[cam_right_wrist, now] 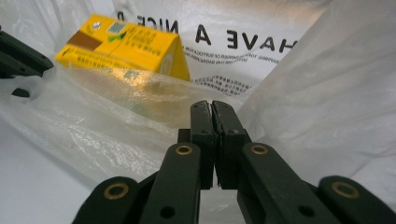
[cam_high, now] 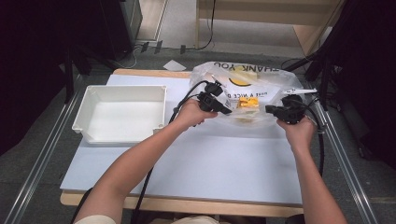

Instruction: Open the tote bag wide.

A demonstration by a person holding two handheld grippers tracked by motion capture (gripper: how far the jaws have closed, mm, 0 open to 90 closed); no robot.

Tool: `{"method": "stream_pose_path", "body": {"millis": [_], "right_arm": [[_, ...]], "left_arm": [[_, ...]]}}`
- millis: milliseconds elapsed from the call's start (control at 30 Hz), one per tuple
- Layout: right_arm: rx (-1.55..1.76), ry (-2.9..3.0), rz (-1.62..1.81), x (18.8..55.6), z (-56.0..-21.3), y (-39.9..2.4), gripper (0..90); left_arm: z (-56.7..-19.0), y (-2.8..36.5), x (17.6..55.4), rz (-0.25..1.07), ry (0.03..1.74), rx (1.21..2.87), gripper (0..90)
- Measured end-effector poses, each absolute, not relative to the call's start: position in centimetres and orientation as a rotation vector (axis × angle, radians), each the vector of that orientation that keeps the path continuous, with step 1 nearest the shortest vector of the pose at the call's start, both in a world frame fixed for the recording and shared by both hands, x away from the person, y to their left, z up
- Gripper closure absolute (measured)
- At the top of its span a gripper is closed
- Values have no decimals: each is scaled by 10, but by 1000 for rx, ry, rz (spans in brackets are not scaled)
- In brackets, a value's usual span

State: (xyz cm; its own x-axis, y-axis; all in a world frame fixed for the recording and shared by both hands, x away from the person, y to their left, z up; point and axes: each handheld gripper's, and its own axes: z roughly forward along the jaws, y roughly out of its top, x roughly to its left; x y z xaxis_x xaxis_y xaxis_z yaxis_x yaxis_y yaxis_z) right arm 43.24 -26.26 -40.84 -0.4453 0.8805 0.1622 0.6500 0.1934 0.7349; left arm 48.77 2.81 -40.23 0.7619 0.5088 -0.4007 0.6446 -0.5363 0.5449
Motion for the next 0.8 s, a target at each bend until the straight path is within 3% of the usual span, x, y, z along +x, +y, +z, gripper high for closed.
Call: {"method": "stream_pose_path", "body": {"millis": [400, 800], "right_arm": [[1494, 2172, 1093, 428, -426, -273, 891], [1511, 2140, 1121, 441, -449, -277, 889]], "left_arm": [[-405, 35, 507, 25, 1005, 2167, 773], [-431, 38, 524, 82, 1020, 2171, 787]]}}
